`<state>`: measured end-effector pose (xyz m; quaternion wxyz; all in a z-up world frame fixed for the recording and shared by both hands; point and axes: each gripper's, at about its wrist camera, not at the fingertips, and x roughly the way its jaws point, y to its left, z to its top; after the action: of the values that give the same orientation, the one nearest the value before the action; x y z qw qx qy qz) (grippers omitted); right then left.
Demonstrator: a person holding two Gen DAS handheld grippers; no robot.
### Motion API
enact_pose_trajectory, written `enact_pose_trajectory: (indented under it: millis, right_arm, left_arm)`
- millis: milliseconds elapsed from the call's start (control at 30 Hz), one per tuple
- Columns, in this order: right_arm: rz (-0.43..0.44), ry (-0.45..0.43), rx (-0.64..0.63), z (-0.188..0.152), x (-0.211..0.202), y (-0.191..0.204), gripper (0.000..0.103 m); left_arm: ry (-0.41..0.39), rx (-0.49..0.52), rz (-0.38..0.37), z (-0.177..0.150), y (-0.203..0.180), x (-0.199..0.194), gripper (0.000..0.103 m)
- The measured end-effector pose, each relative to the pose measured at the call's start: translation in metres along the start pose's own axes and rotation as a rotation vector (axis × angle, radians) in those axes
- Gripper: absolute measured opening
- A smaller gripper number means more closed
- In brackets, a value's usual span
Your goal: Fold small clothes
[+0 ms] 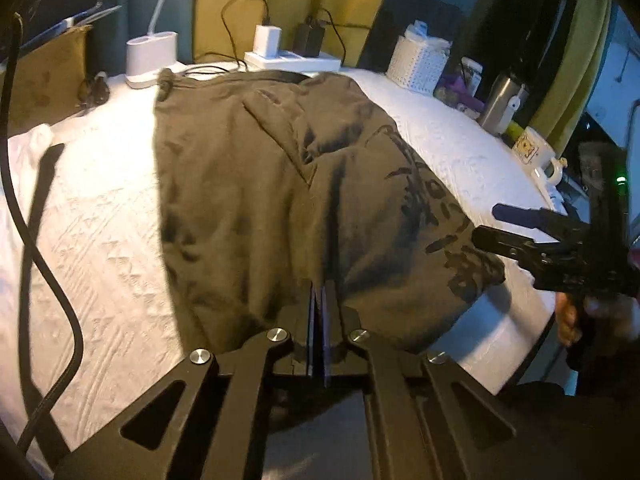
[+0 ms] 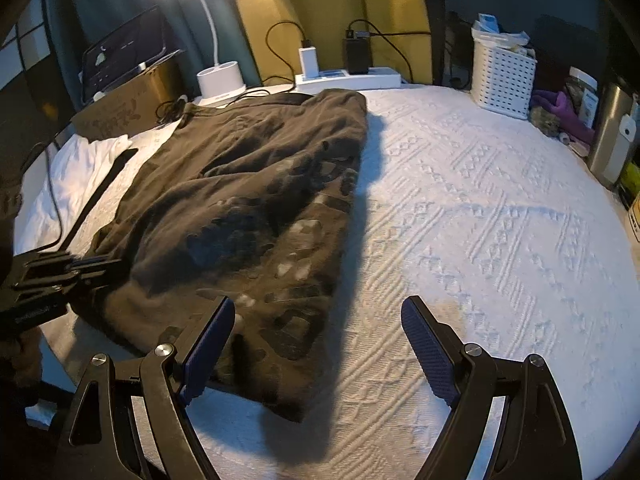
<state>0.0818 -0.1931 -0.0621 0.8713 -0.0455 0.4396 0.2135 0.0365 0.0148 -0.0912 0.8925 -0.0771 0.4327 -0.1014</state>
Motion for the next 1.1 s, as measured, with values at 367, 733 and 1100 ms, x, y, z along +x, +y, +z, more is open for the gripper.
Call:
enact_pose_trajectory:
  millis: [367, 733, 1100]
  right_arm:
    - [0.039, 0.027, -0.016, 0.007, 0.019, -0.004, 0.086]
    - [0.040, 0.003, -0.006, 0.042, 0.029, -0.021, 0.086]
    - [0.041, 0.014, -0.042, 0.072, 0.050, -0.024, 0.086]
  left_arm:
    - [0.056, -0.078, 0.005, -0.003, 0.013, -0.023, 0.002]
    - [-0.022, -0.098, 0.087, 0.052, 0.033, -0.016, 0.048]
    - [-0.011, -0.056, 0.079, 0.099, 0.036, 0.023, 0.051]
